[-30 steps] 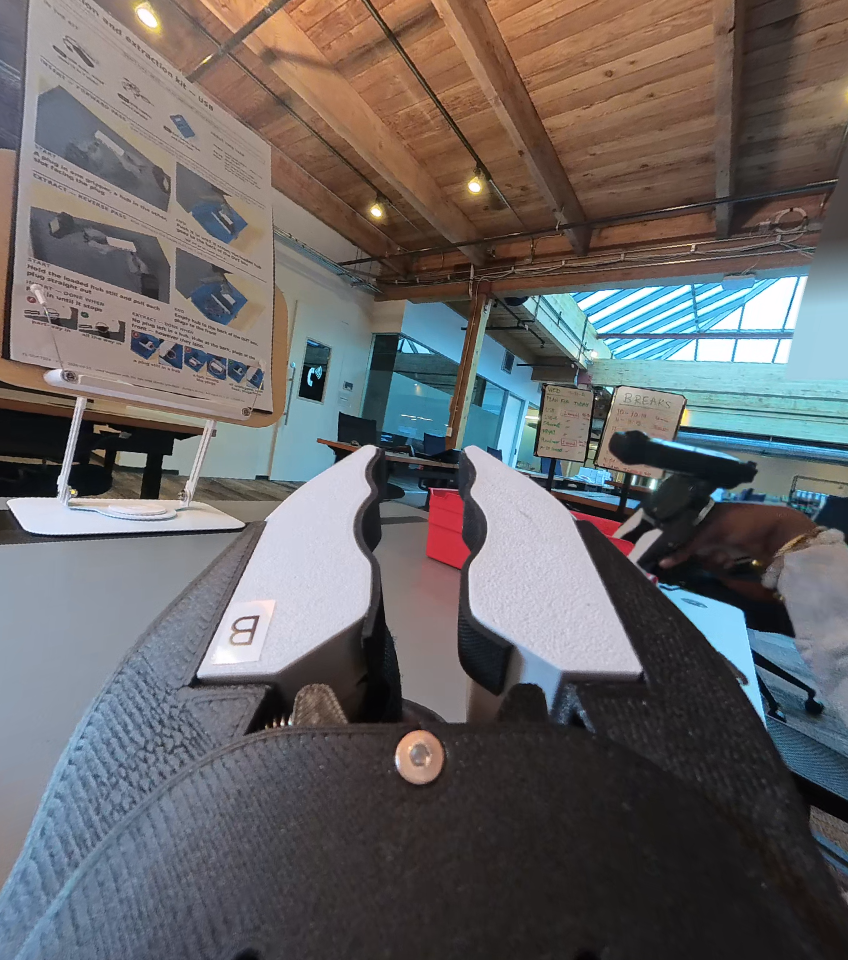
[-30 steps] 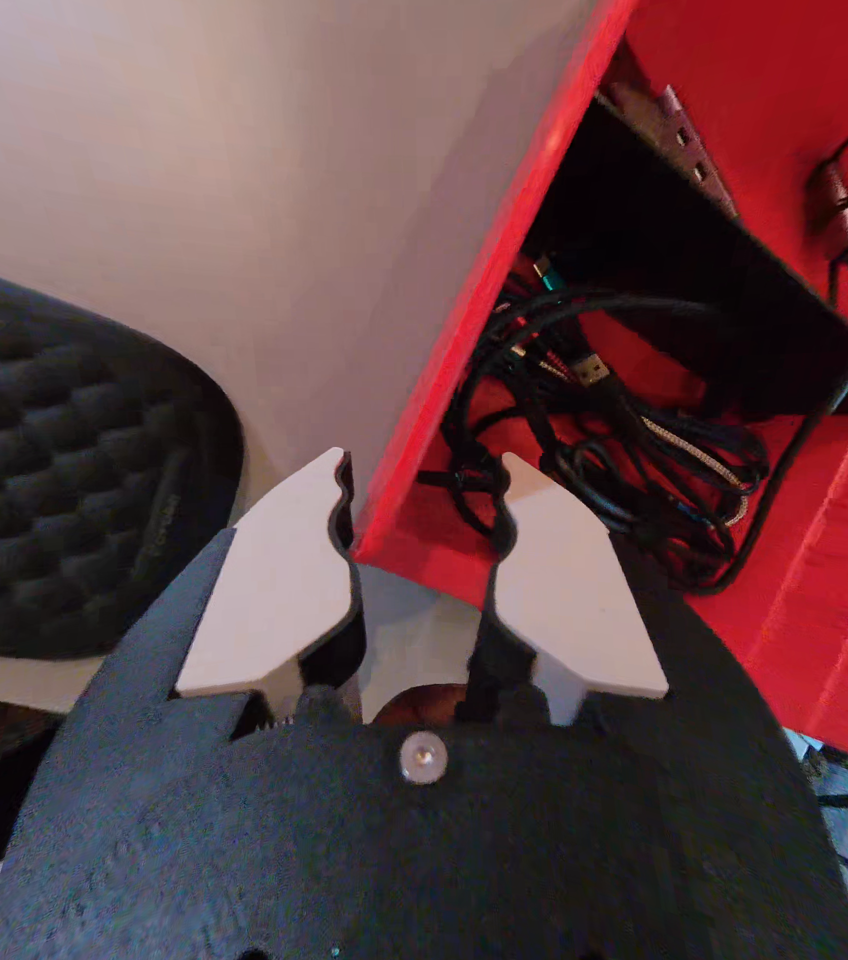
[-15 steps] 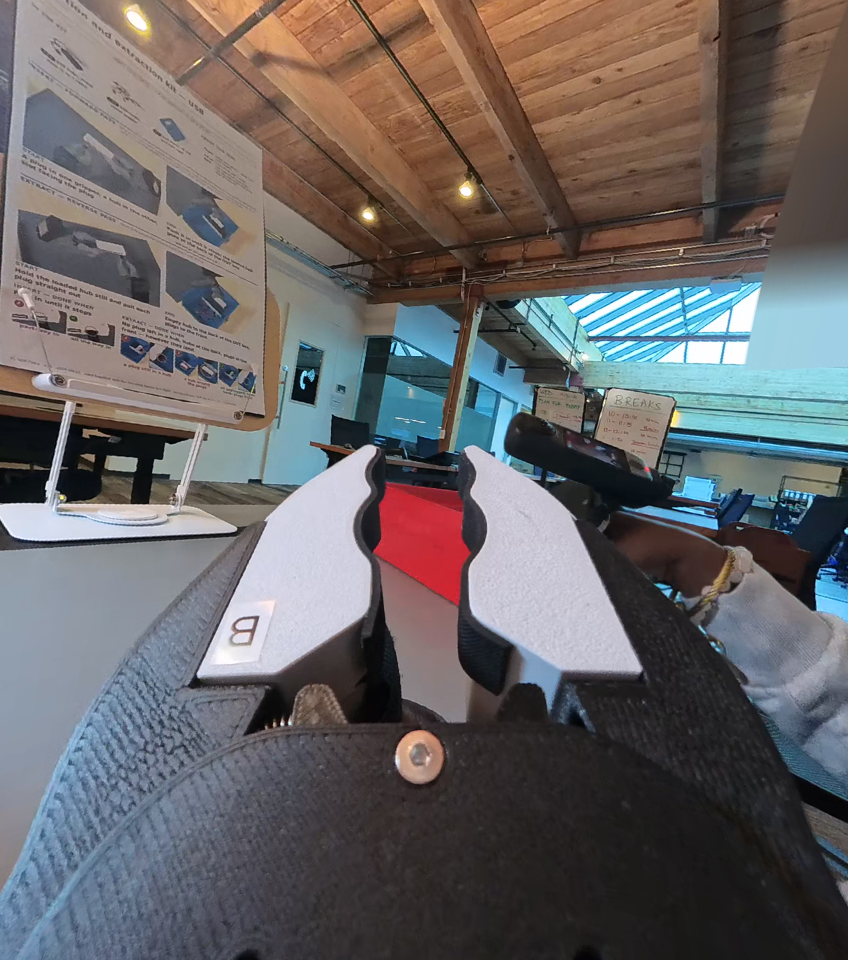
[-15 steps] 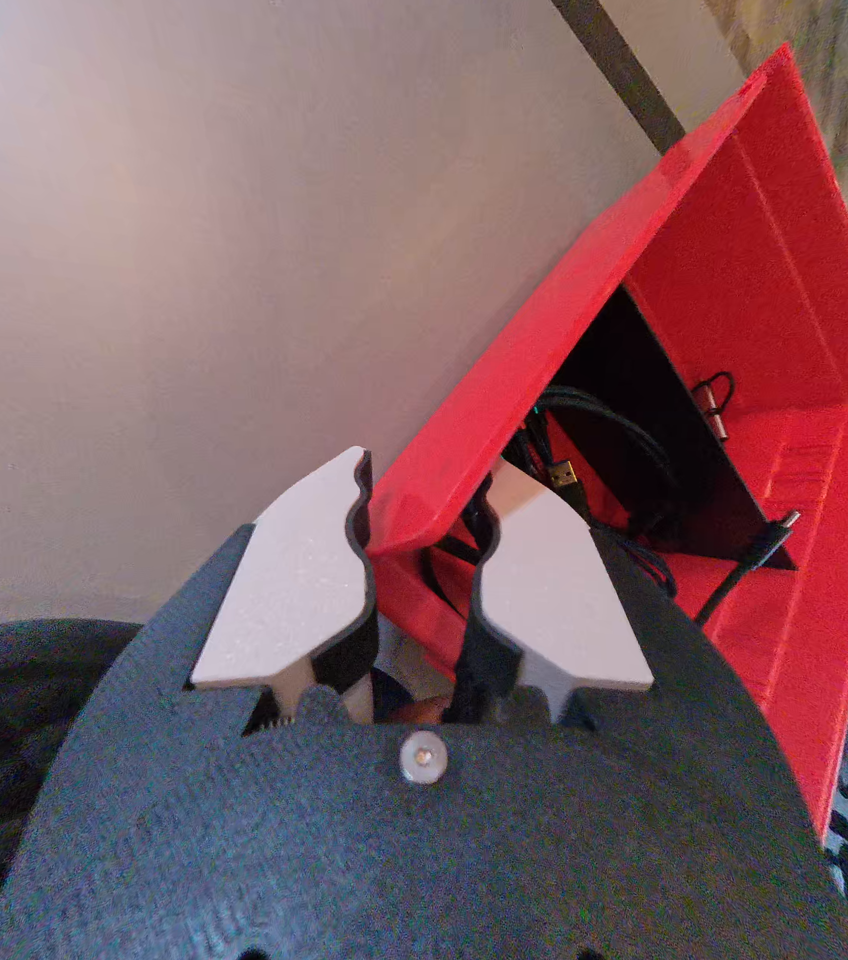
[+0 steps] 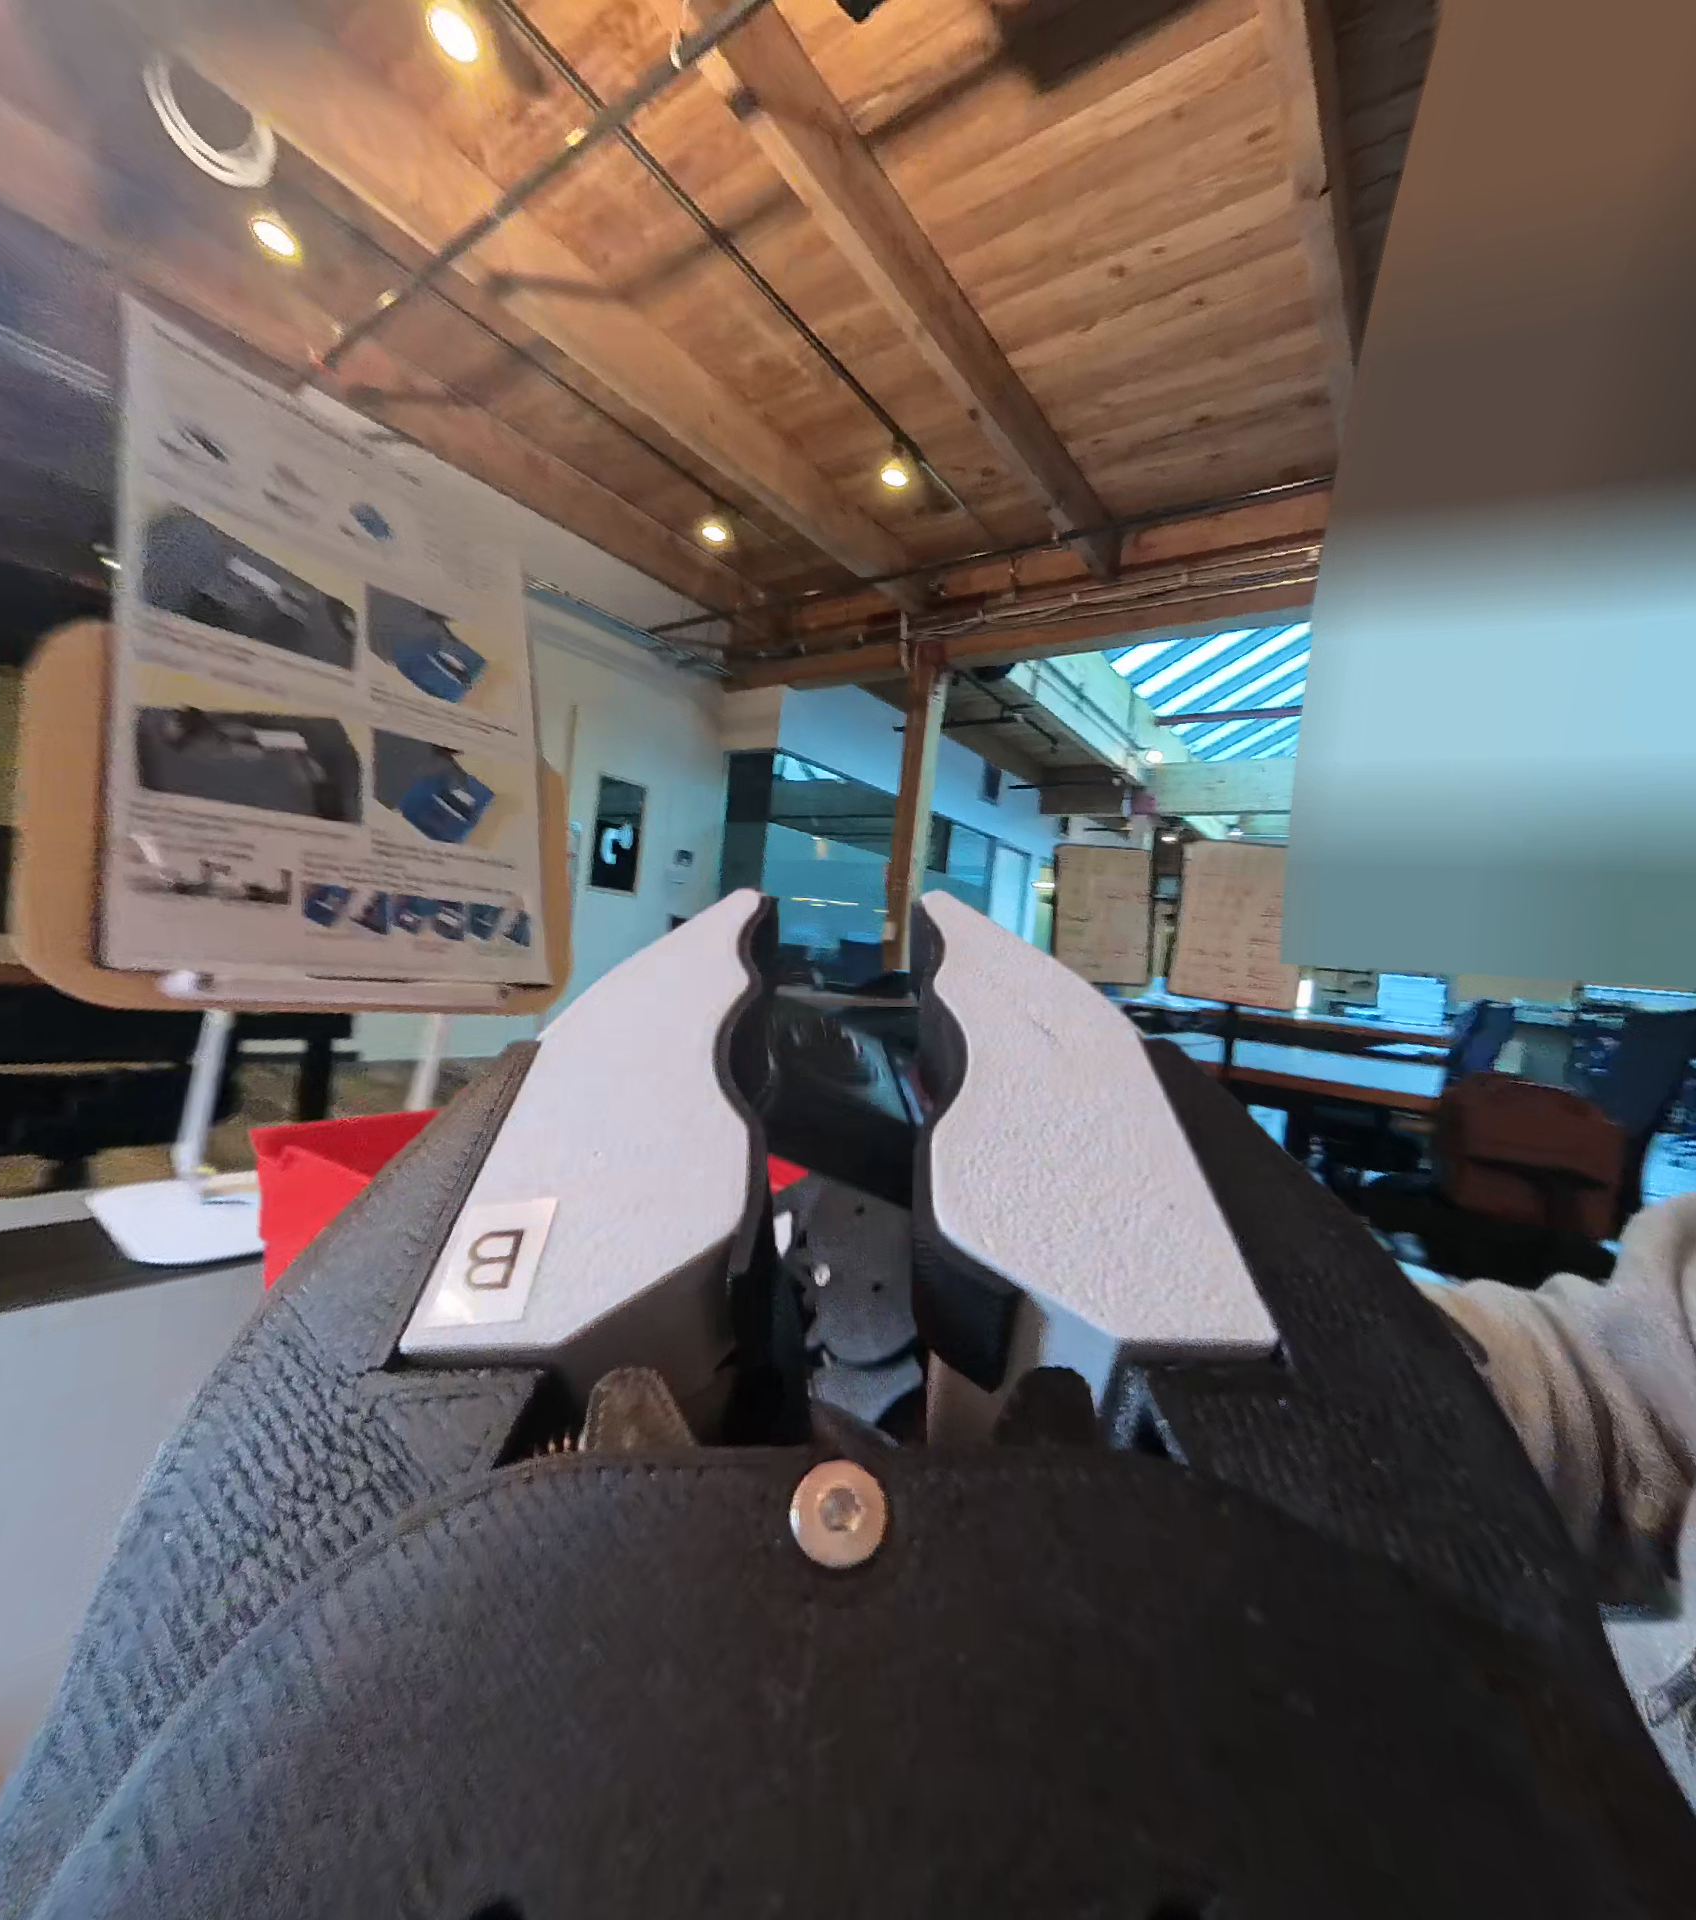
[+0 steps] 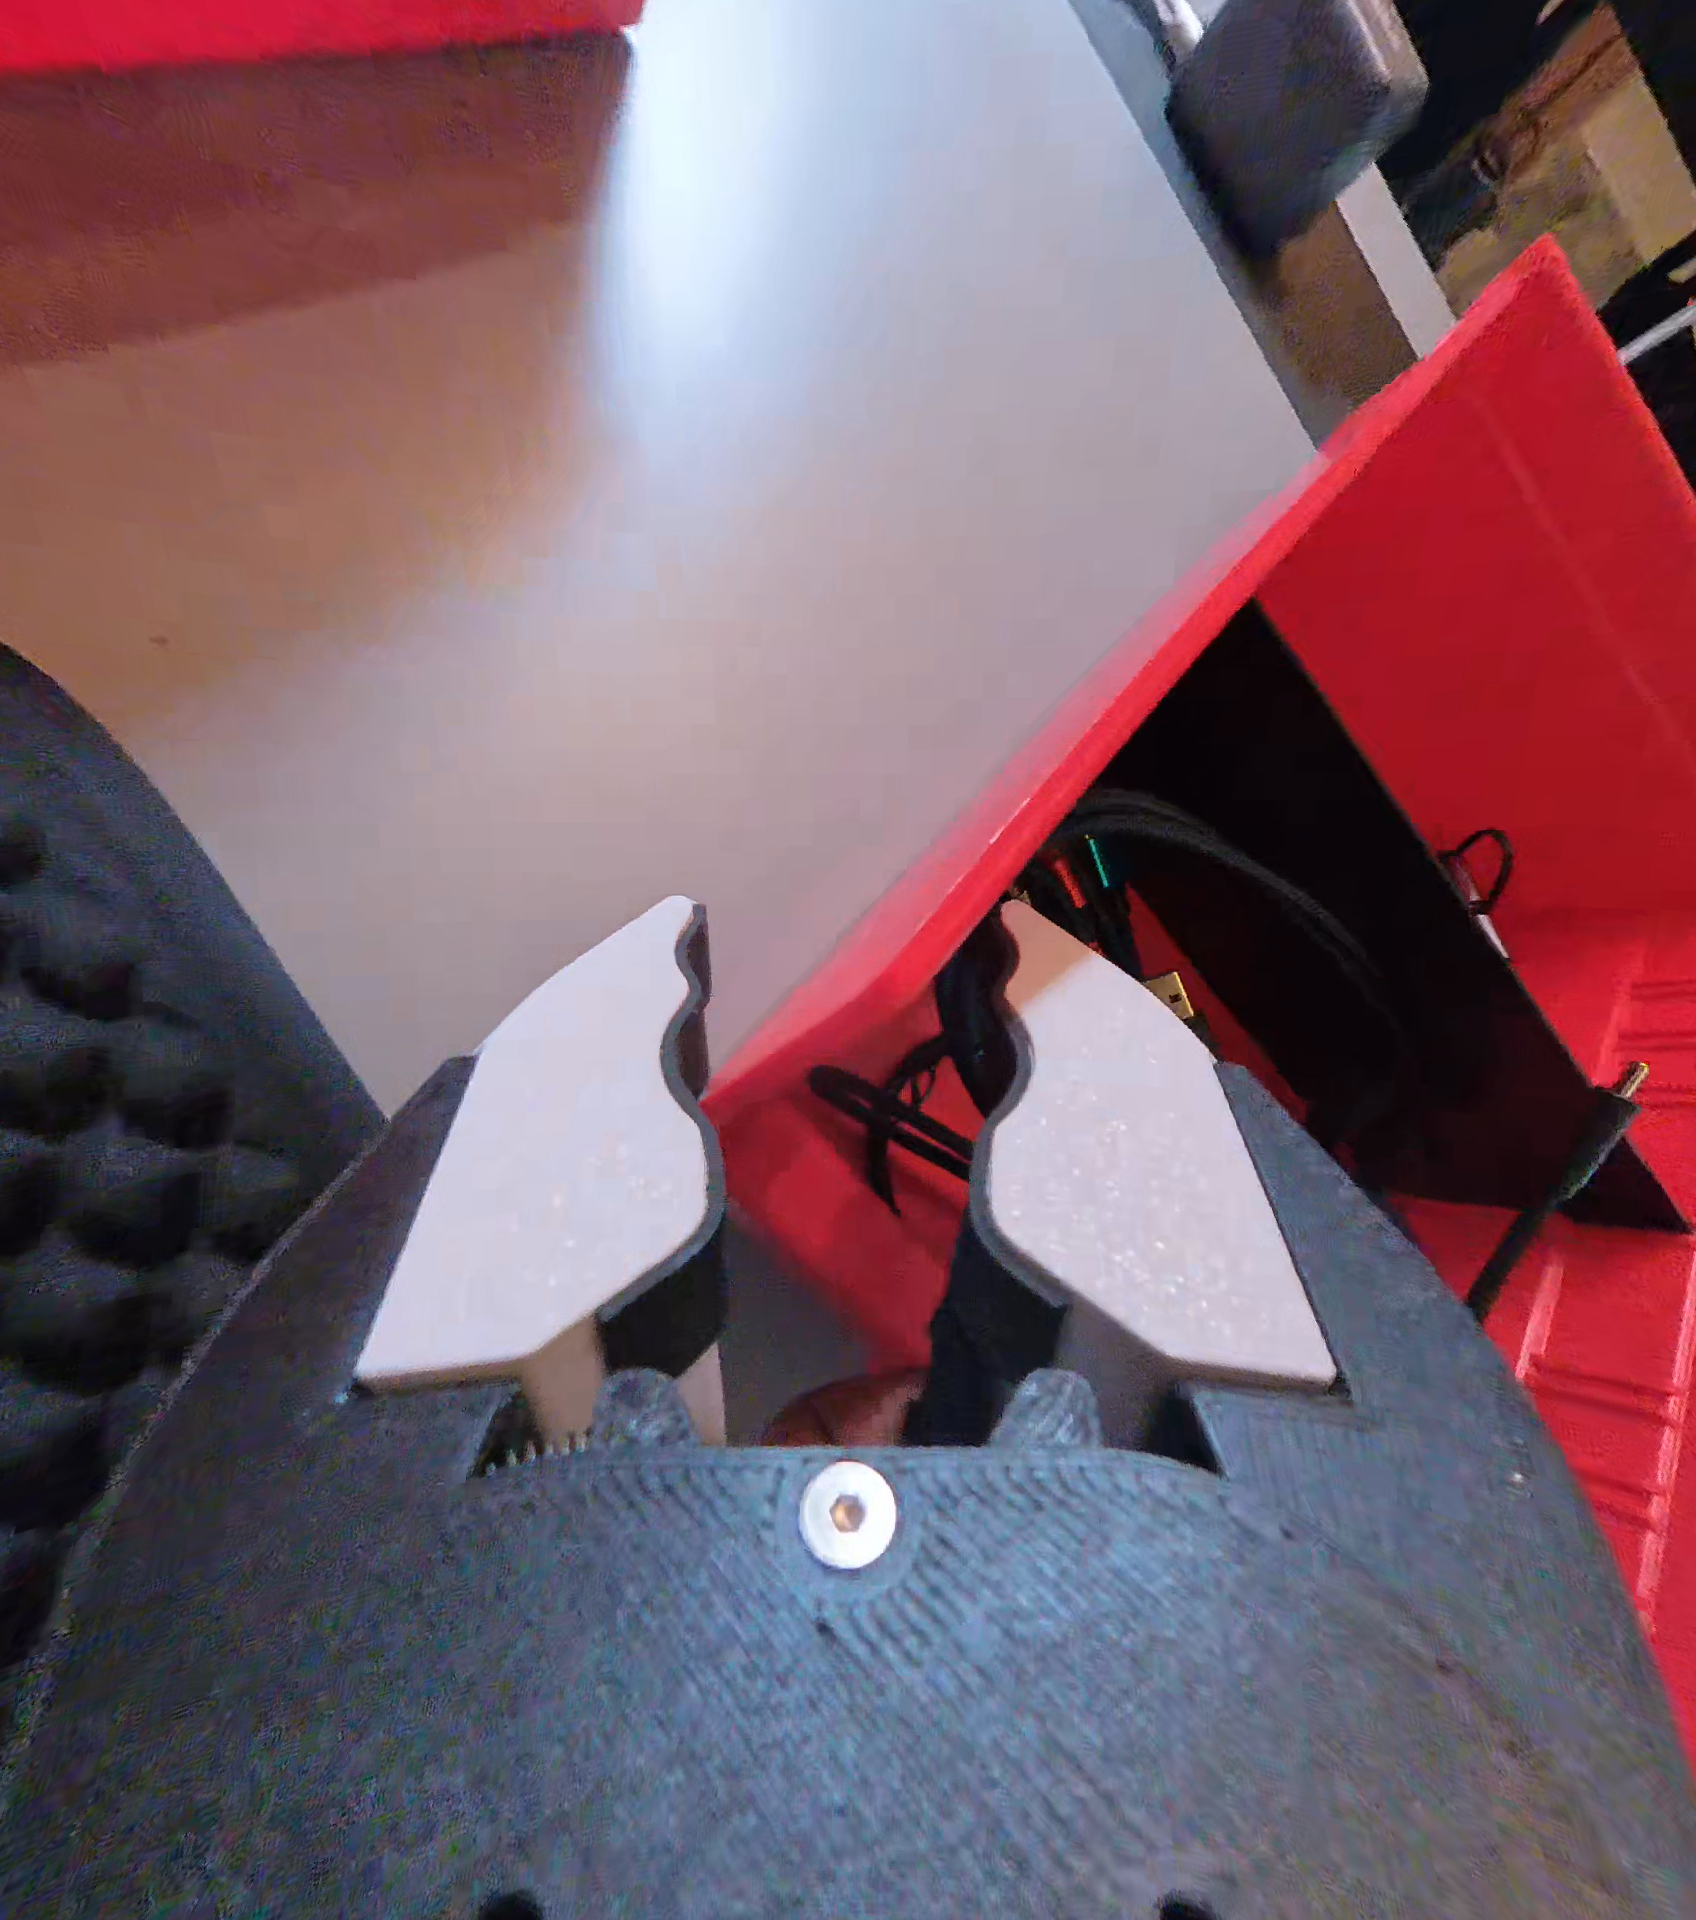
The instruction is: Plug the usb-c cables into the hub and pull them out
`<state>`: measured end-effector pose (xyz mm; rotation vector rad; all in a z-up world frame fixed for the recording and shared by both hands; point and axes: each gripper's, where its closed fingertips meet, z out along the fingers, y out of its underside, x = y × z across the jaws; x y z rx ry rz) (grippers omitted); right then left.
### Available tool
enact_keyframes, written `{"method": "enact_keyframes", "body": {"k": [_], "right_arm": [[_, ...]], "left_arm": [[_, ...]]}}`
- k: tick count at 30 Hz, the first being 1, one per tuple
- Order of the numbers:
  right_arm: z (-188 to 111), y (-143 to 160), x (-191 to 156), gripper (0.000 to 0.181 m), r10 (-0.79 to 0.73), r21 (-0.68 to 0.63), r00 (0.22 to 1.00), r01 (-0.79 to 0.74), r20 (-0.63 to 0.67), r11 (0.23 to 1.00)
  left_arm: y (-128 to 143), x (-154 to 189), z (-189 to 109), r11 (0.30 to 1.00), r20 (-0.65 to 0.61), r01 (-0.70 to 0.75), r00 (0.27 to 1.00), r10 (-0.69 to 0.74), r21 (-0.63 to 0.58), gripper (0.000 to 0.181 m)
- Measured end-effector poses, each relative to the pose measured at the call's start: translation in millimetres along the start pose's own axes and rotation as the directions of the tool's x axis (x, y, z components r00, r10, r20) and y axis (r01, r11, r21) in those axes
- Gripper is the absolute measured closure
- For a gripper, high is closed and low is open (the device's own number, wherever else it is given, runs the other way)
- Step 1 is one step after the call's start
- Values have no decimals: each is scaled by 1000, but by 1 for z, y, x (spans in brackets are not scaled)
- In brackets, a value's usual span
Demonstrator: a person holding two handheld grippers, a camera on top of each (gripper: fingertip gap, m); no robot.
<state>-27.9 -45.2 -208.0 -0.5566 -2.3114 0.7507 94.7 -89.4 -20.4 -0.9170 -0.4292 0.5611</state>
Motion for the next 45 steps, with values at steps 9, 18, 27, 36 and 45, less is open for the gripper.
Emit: {"method": "enact_keyframes", "body": {"k": [9,18,27,36,45], "right_arm": [[25,-69,-64,124,-87,122,986,70,139,990],[-35,-141,-64,122,25,613,969,-175,245,771],[-48,-134,-157,90,-104,588,881,-216,462,779],[-14,-124,-140,110,127,384,863,-344,489,857],[5,-117,-123,159,172,313,929,-279,327,908]], "left_arm": [[-113,-59,-100,941,406,-333,853,328,-60,157],[-115,-171,-254,926,820,-202,431,377,-320,132],[-39,-216,-291,922,878,124,376,298,-366,136],[-22,-187,-264,816,740,202,576,348,-541,123],[-37,-187,-236,672,630,-12,337,700,-741,175]]}}
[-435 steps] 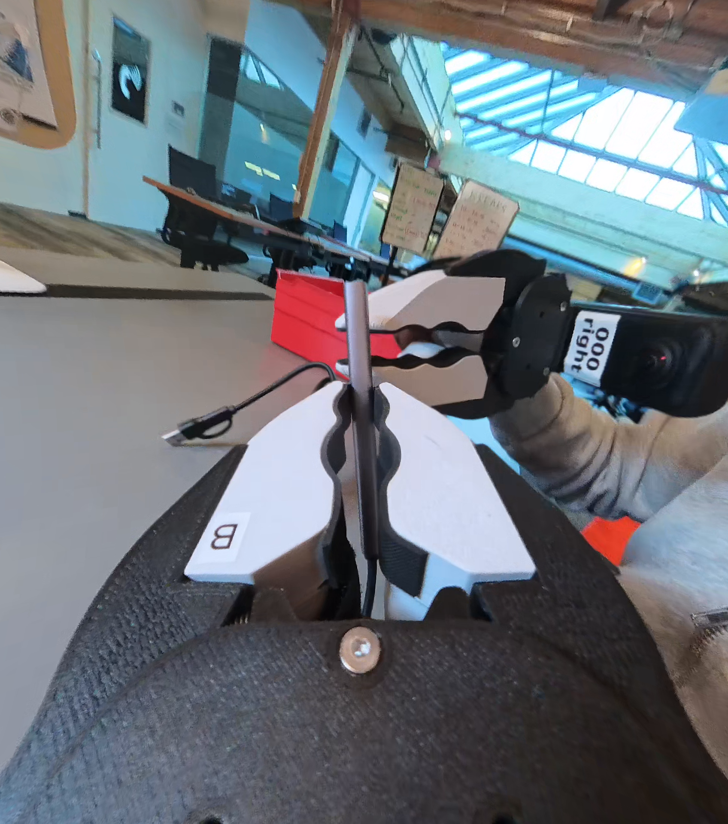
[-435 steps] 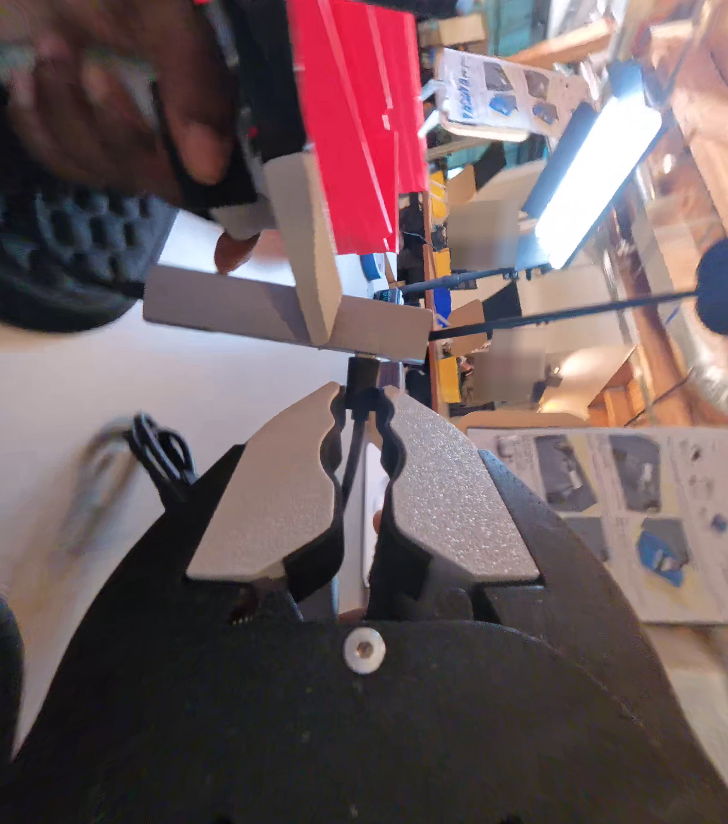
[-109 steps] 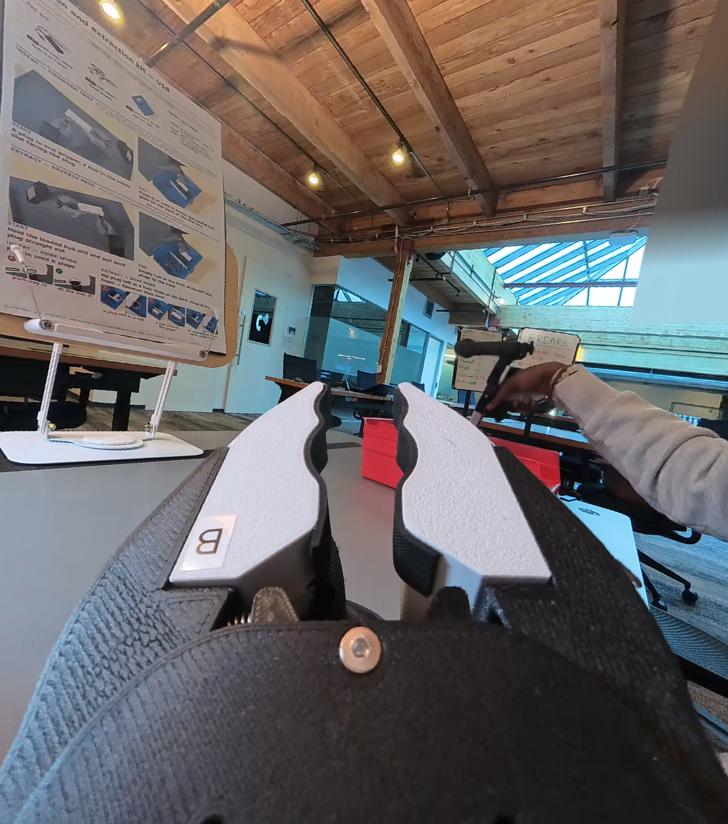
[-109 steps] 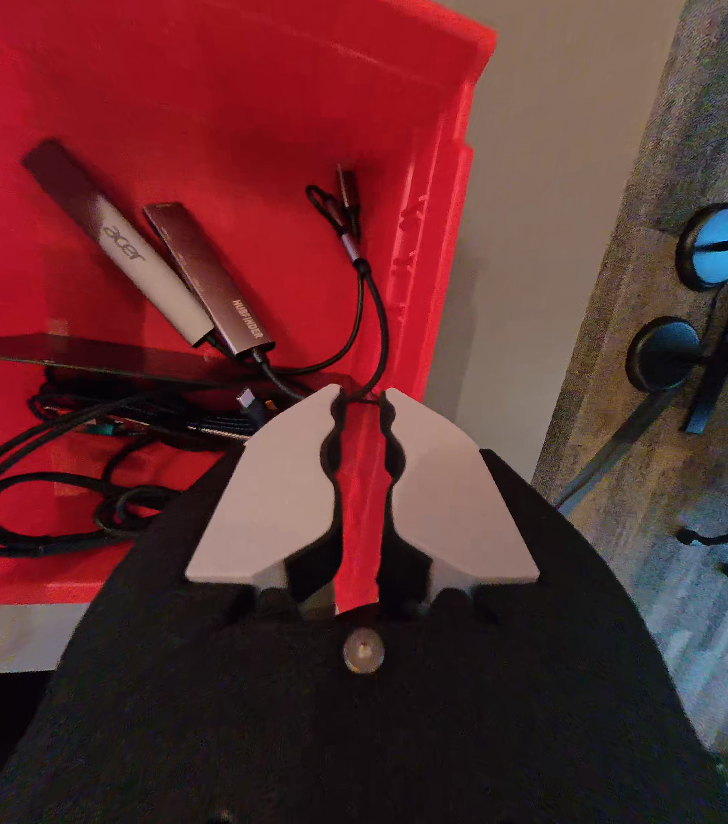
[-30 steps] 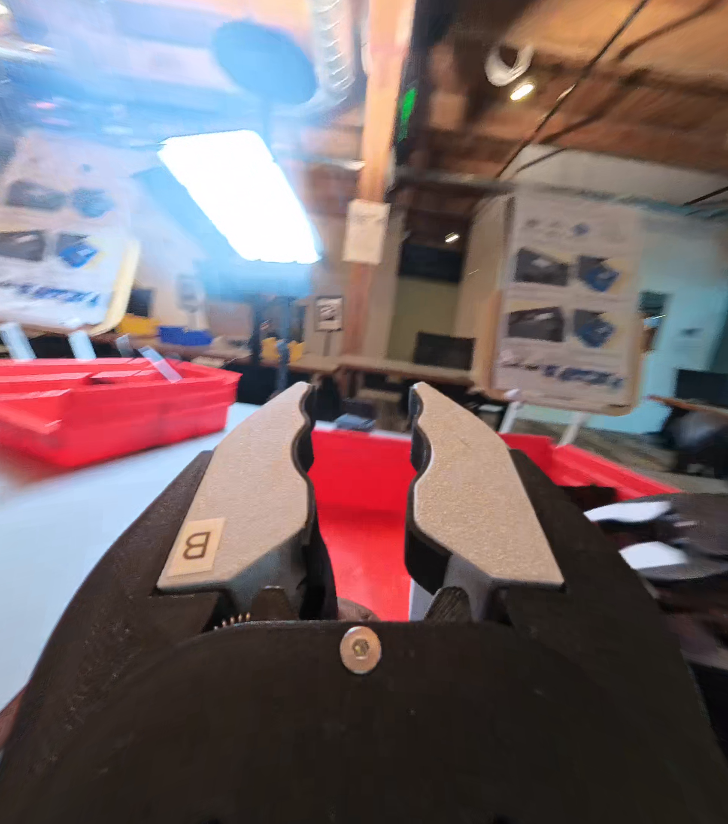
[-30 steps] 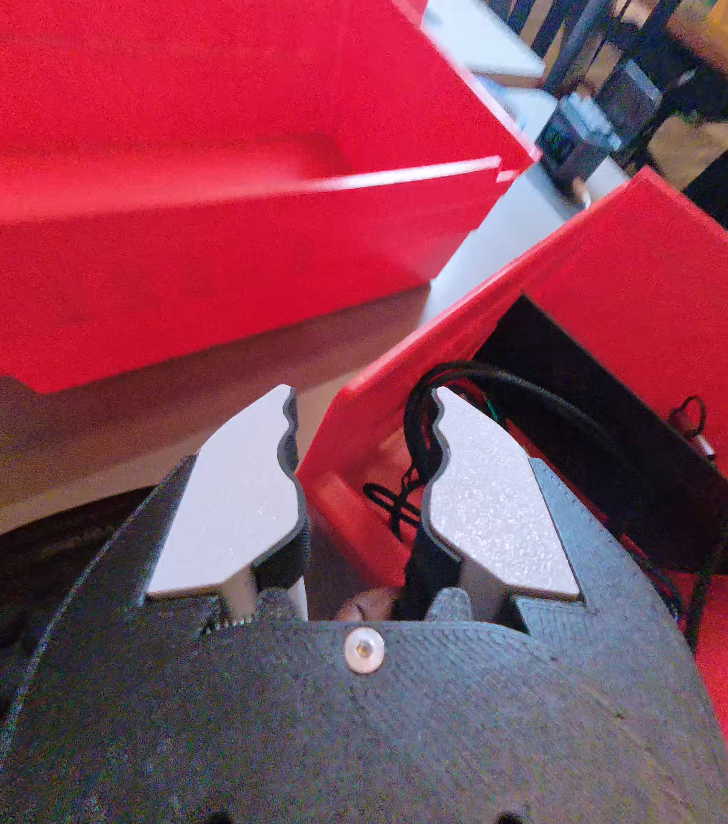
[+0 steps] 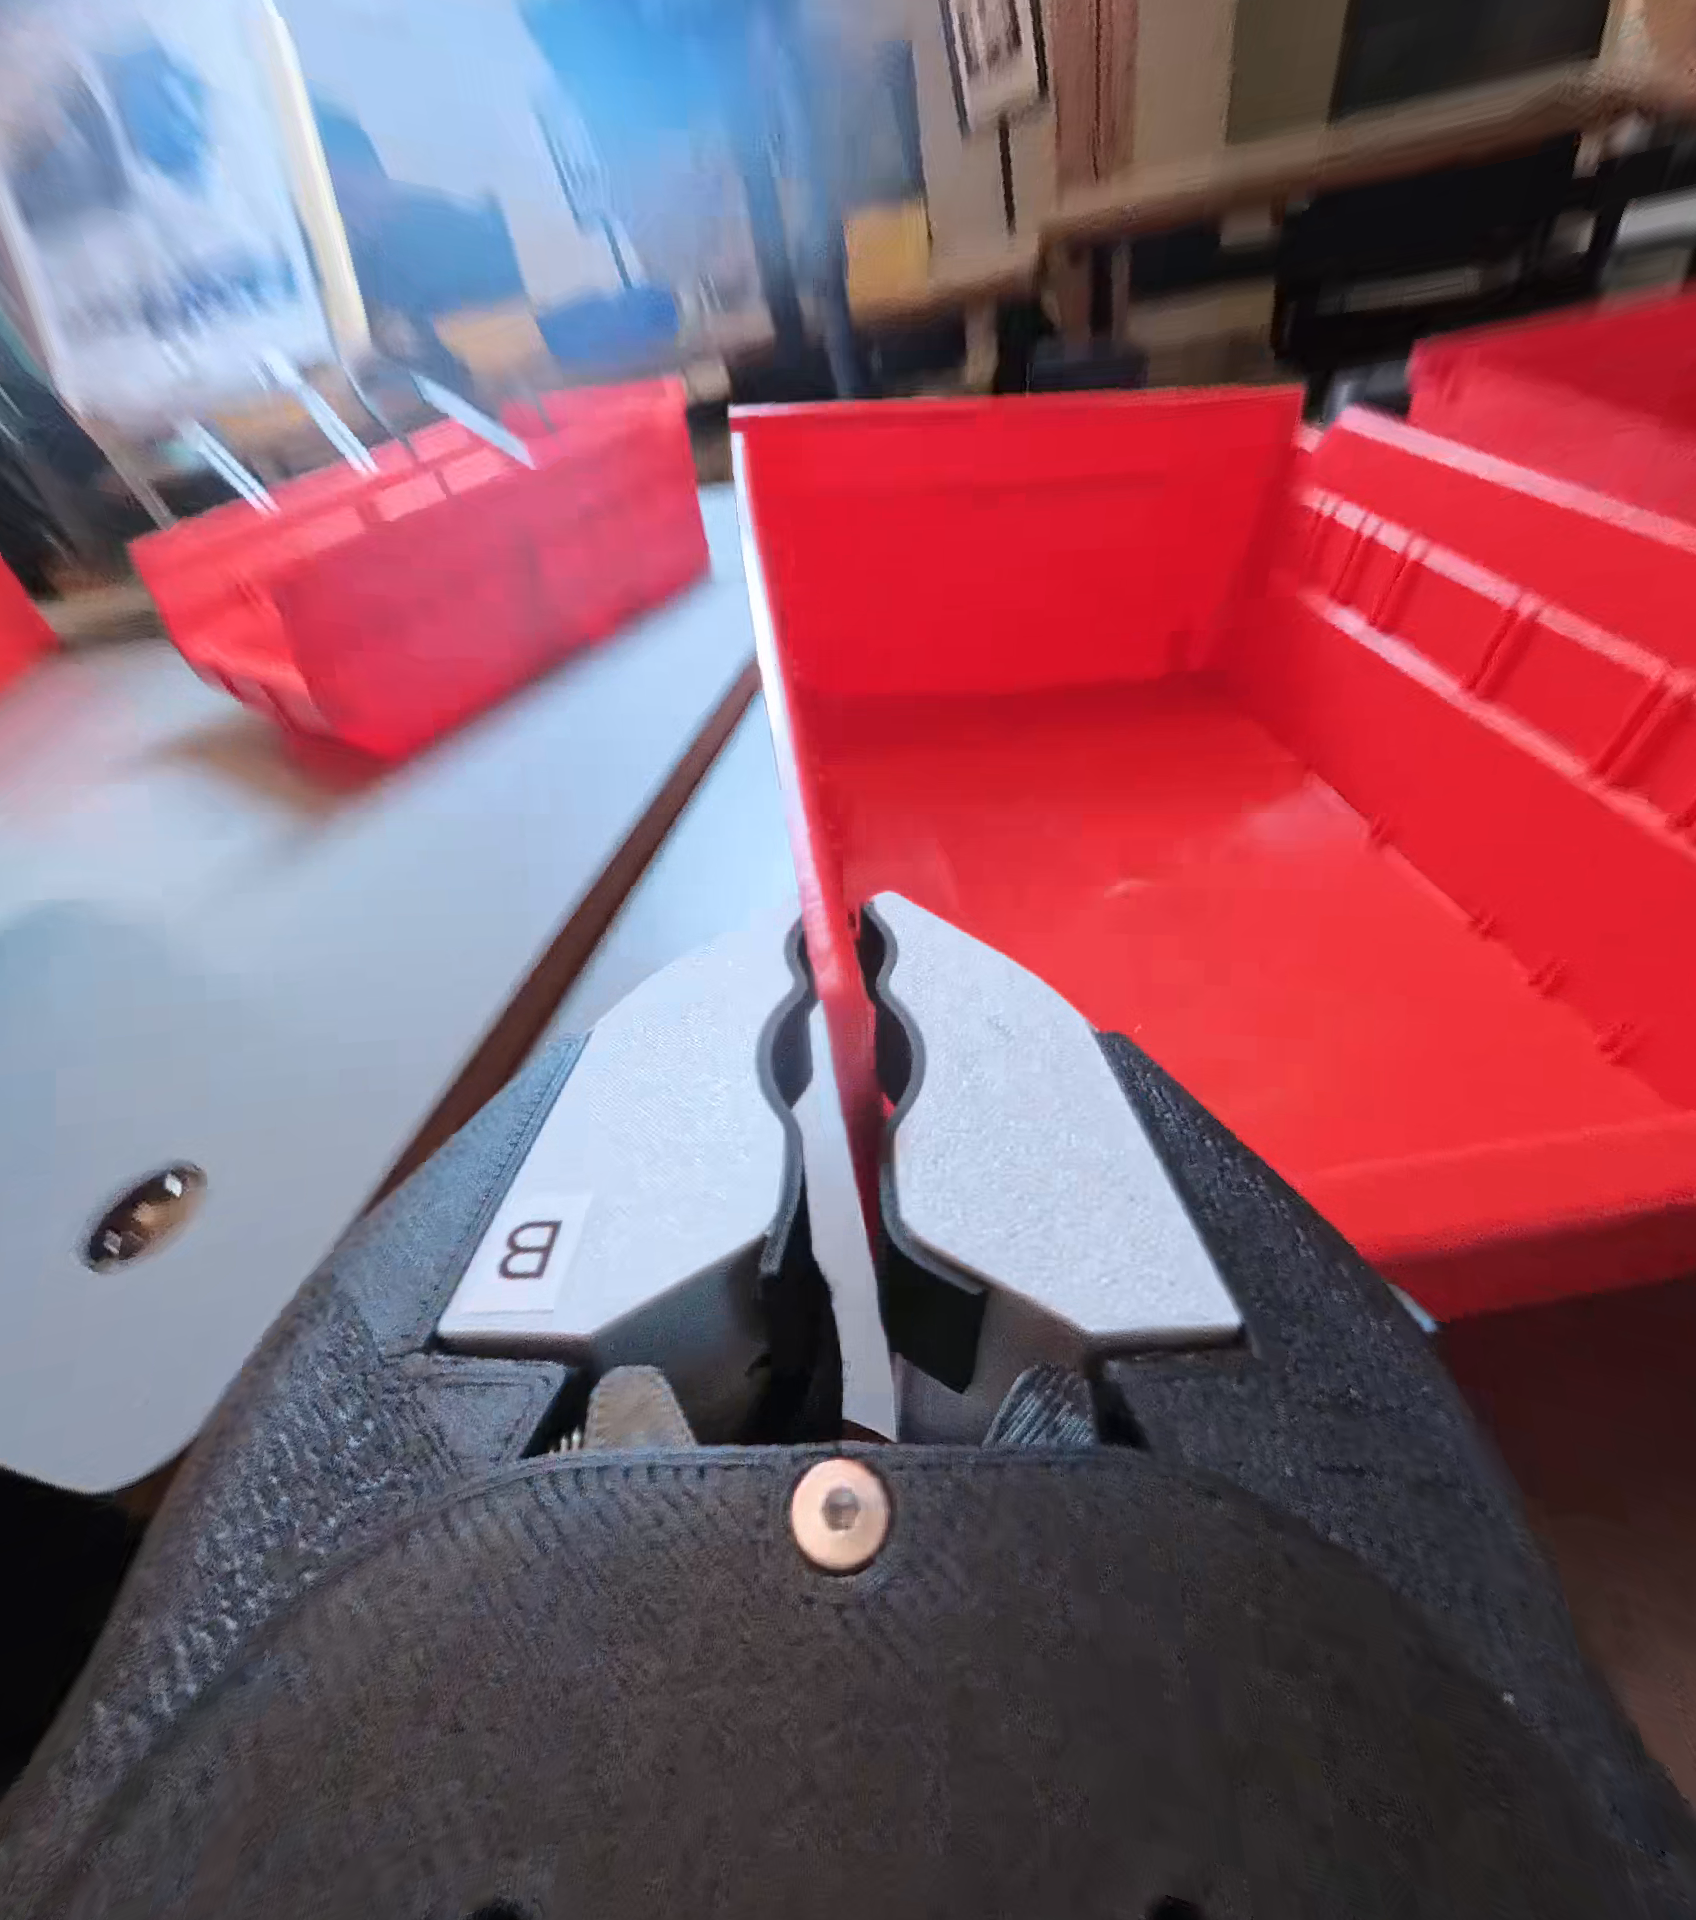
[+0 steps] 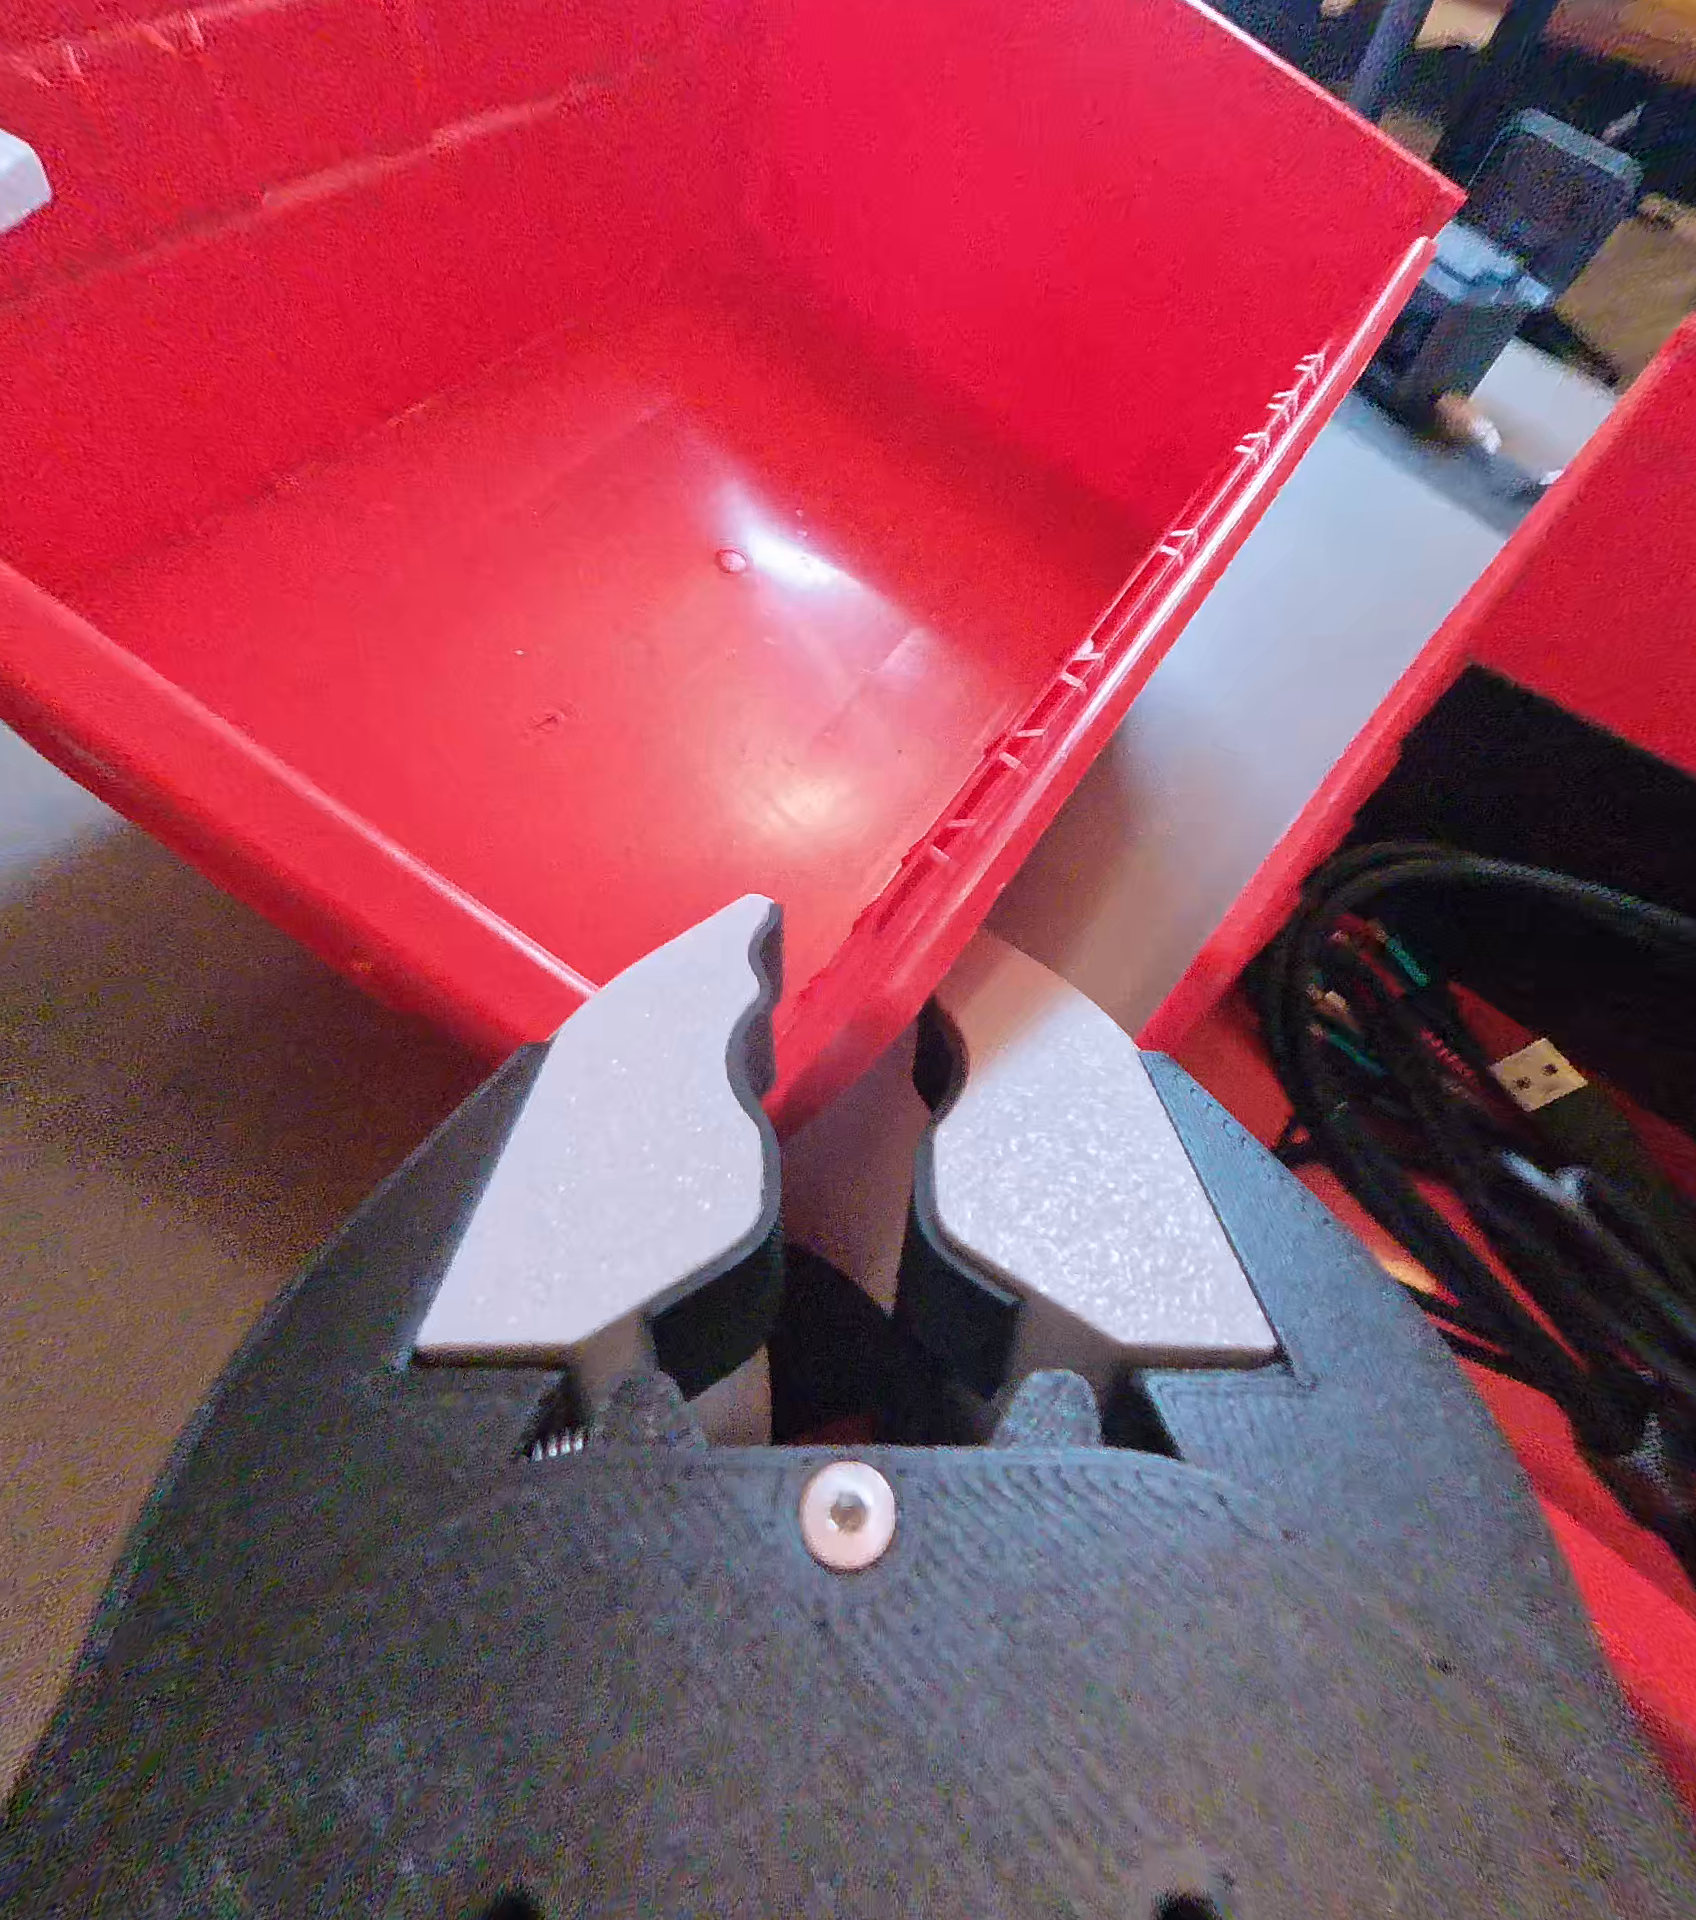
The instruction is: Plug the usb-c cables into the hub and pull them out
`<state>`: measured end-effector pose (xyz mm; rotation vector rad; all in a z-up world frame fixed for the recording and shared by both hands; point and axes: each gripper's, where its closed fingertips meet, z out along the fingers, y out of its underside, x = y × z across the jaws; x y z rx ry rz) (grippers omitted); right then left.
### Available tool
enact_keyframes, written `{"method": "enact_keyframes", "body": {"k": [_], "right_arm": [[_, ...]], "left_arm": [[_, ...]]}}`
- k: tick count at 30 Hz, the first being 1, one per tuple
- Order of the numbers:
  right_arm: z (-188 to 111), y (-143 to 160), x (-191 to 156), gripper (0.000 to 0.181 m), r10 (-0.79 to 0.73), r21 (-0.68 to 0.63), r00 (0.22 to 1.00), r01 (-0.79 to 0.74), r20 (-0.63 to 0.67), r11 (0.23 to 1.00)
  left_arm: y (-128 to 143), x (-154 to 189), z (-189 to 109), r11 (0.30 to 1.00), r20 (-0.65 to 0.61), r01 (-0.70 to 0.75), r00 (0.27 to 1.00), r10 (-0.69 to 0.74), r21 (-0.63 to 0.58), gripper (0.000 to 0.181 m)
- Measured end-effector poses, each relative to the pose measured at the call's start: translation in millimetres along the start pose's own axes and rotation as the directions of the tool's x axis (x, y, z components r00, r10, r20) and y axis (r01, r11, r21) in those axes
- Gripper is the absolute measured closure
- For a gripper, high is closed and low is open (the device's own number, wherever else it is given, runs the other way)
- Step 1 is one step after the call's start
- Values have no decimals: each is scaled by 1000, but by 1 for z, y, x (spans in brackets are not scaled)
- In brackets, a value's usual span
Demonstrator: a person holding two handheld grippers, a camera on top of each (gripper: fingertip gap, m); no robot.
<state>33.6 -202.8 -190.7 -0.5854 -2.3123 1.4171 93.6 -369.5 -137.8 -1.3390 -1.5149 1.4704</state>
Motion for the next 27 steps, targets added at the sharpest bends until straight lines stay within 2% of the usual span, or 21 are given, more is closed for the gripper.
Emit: {"method": "enact_keyframes", "body": {"k": [3,5,8,10,15,20,24,27], "right_arm": [[-23,-36,14,161,-99,178,991,114,-87,977],[-53,-65,26,163,-122,281,980,163,-158,946],[-111,-97,50,165,-147,383,952,245,-267,891],[-150,-101,69,165,-170,401,920,313,-353,861],[-245,-68,134,166,-102,376,803,382,-587,844],[-322,-7,203,166,18,320,709,296,-705,900],[-357,42,259,167,79,256,652,181,-754,949],[-366,77,287,166,83,189,633,103,-770,977]], "left_arm": [[-53,5,-28,978,50,9,999,-20,209,174],[-84,12,-47,933,63,46,995,-74,357,174],[-126,40,-75,838,-34,143,989,-147,527,171],[-146,68,-85,796,-89,168,986,-143,581,171],[-186,171,-94,725,-298,263,951,-84,637,170],[-210,293,-84,759,-489,289,871,45,584,169],[-208,382,-63,829,-586,252,803,108,499,168],[-194,431,-43,882,-634,216,765,114,419,168]]}}
